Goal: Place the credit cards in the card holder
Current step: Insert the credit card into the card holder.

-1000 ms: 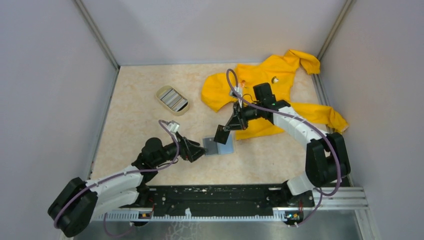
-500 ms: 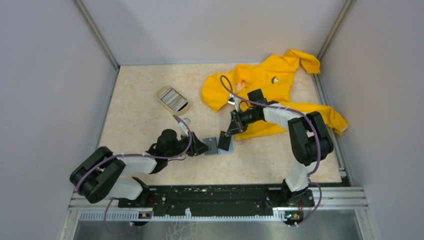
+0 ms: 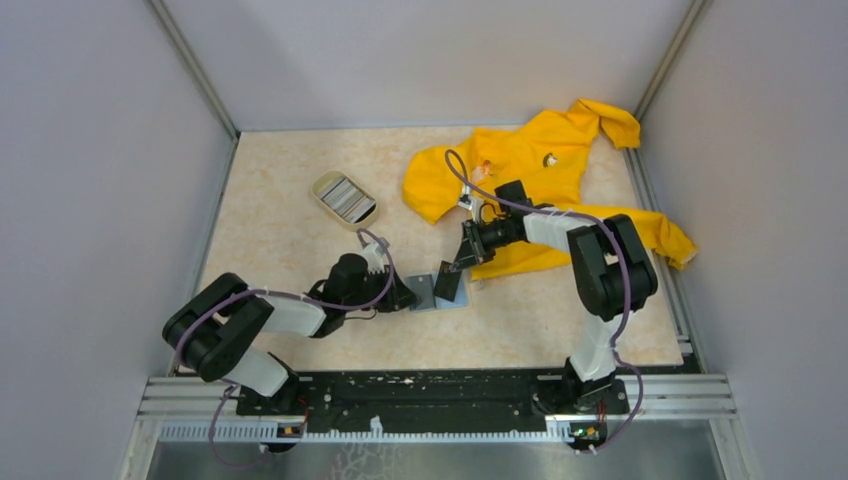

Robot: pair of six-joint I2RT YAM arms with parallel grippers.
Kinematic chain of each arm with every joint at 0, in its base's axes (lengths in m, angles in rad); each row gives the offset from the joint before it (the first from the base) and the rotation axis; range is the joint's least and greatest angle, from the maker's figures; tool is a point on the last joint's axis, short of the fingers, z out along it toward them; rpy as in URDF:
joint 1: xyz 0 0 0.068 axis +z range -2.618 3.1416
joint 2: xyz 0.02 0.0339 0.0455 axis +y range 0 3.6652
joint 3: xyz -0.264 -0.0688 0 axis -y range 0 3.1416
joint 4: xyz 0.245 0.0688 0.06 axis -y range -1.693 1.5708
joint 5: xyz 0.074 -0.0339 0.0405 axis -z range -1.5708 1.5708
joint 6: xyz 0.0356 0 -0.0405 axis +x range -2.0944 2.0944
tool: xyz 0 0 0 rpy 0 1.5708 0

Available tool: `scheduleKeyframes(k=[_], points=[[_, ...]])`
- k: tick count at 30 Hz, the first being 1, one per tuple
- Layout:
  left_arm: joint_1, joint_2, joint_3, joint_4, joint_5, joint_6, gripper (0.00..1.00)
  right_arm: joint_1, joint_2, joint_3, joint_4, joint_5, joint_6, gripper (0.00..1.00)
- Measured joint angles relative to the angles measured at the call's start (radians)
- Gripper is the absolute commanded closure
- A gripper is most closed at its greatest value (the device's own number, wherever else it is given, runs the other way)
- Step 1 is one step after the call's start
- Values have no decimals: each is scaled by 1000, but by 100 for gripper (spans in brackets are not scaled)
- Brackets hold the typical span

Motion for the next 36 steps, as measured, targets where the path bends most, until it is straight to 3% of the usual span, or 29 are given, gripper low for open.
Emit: scheduleKeyframes(k=[16, 36], points=[[0, 5, 16, -19, -35, 22, 76, 1, 48, 0, 20, 36, 52, 100], [0, 5, 32, -35, -14, 97, 71, 72, 159, 55, -25, 35, 61, 99]])
